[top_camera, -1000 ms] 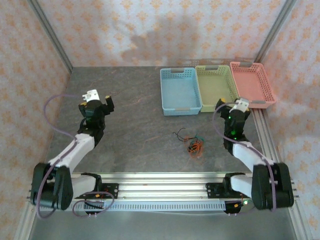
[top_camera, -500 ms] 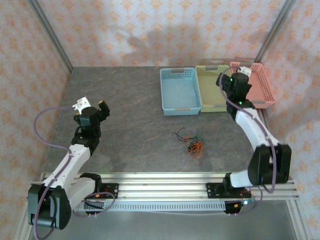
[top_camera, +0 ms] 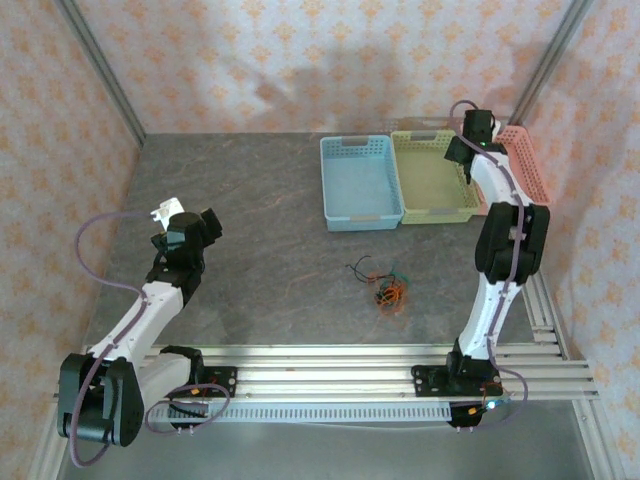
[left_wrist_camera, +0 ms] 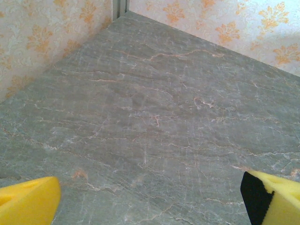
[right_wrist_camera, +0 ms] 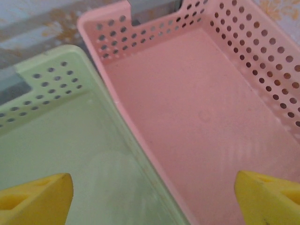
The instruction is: Untangle the cables
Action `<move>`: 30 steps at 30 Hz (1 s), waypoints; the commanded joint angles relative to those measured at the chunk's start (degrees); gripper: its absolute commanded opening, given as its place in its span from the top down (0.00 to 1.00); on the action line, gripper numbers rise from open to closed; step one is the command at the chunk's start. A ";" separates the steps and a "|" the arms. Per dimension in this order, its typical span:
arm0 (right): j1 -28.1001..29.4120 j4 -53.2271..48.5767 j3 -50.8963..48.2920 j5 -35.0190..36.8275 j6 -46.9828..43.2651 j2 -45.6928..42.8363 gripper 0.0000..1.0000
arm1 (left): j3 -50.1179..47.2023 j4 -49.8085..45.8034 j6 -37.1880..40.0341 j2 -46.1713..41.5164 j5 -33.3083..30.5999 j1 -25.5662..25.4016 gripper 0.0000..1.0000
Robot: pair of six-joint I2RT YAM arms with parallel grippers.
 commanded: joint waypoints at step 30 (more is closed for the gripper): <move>3.67 -19.89 19.92 -11.90 -6.07 14.84 0.85 | 4.26 -4.12 -2.34 3.07 -3.02 0.52 0.00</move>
